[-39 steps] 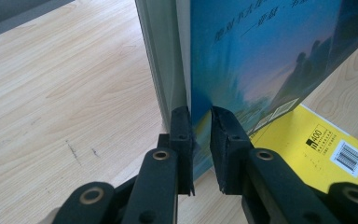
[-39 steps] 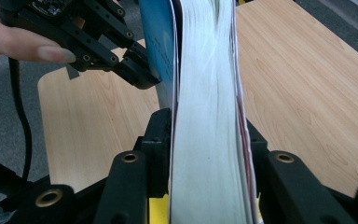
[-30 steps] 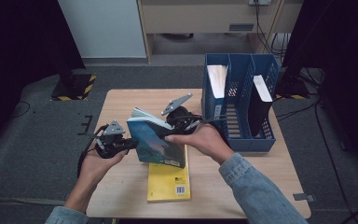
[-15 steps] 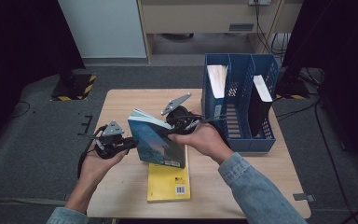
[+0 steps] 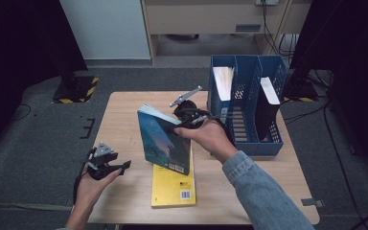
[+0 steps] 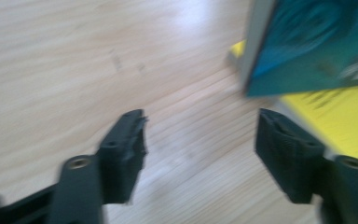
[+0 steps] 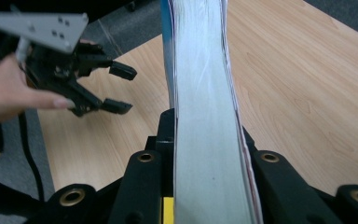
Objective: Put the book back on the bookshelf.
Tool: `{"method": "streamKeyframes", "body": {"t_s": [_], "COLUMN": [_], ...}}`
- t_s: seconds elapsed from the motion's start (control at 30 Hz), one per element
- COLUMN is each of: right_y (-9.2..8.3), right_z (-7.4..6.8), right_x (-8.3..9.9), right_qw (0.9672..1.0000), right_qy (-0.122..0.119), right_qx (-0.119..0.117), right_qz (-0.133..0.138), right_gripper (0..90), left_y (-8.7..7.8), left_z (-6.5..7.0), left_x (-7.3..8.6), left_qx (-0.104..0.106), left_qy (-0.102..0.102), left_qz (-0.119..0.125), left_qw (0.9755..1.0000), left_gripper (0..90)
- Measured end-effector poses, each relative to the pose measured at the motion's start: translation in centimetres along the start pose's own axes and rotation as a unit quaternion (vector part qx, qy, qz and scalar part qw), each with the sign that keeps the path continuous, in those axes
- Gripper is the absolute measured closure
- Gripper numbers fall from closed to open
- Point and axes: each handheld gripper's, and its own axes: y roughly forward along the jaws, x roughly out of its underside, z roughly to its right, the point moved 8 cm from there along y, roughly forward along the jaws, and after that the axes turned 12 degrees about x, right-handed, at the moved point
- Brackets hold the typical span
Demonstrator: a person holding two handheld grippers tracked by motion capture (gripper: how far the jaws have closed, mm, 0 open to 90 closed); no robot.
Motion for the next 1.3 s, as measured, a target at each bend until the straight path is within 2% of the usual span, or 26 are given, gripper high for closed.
{"method": "streamKeyframes", "body": {"t_s": [0.07,0.13,0.2,0.23,0.43,0.53,0.6,0.83,1.0,1.3], "right_y": [0.0,0.0,0.0,0.0,-0.8,-1.7,-2.5,-4.7,-6.1,-9.0], "right_z": [0.3,0.4,0.7,0.8,1.4,1.5,1.7,2.8,3.7,4.6], "right_x": [-0.3,-0.5,-0.7,-0.7,-0.5,-0.3,-0.1,1.0,2.2,4.1], "right_qw": [0.9999,0.9998,0.9996,0.9994,0.9983,0.9982,0.9979,0.9969,0.9959,0.9945], "right_qy": [0.012,0.020,0.028,0.034,0.056,0.055,0.057,0.064,0.074,0.083], "right_qx": [-0.001,-0.001,0.003,0.006,0.009,0.012,0.016,0.026,0.035,0.043], "right_qz": [0.002,0.002,0.005,0.003,0.012,0.020,0.024,0.036,0.037,0.048], "right_gripper": [73.2,73.2,73.2,73.1,73.2,73.2,73.1,73.1,73.2,73.2], "left_y": [0.2,0.5,1.0,1.3,1.9,2.2,2.2,2.2,2.4,2.5], "left_z": [-0.2,-0.2,-0.4,-0.4,-0.5,-1.1,-1.4,-1.4,-1.5,-1.5], "left_x": [0.4,0.5,0.8,0.9,1.4,1.8,2.1,2.5,2.8,3.1], "left_qx": [-0.002,-0.009,-0.035,-0.034,-0.020,-0.028,-0.025,-0.025,-0.023,-0.023], "left_qy": [-0.006,0.009,0.016,0.019,0.020,0.004,-0.002,0.006,0.004,0.001], "left_qz": [-0.007,-0.017,-0.038,-0.046,-0.059,-0.068,-0.076,-0.087,-0.097,-0.106], "left_qw": [1.0000,0.9998,0.9985,0.9982,0.9979,0.9973,0.9968,0.9959,0.9950,0.9941], "left_gripper": [23.7,18.0,8.3,3.8,3.0,2.9,3.1,3.3,3.3,4.1]}}
